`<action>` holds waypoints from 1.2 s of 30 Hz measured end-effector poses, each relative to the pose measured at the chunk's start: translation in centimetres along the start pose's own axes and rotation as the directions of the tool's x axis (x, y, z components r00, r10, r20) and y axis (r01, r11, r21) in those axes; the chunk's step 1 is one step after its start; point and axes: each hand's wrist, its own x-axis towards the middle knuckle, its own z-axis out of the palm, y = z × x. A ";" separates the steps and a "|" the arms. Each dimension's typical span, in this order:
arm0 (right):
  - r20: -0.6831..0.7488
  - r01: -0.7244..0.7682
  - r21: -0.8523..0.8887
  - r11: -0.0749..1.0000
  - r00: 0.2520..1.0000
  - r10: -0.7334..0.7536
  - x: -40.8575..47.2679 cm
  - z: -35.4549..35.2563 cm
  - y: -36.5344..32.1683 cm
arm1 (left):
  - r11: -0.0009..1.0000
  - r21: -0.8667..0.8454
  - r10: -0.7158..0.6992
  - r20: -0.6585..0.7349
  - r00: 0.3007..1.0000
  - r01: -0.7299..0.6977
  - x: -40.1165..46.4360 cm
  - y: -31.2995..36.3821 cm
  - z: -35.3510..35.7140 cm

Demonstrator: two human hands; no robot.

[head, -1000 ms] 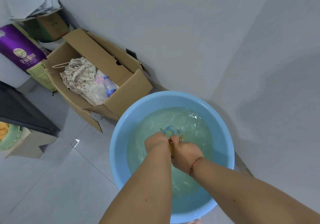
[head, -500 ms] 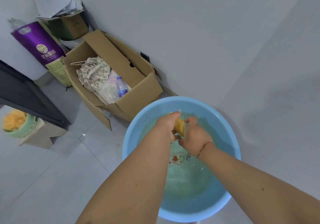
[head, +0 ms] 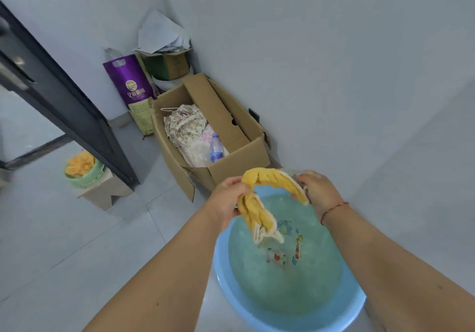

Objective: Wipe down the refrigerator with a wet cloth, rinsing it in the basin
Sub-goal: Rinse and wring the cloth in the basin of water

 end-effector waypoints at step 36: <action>-0.175 0.287 0.385 0.877 0.956 -0.236 -13.7 -5.1 -6.6 | 0.936 0.141 0.158 0.647 0.746 -0.321 -7.6 13.6 10.5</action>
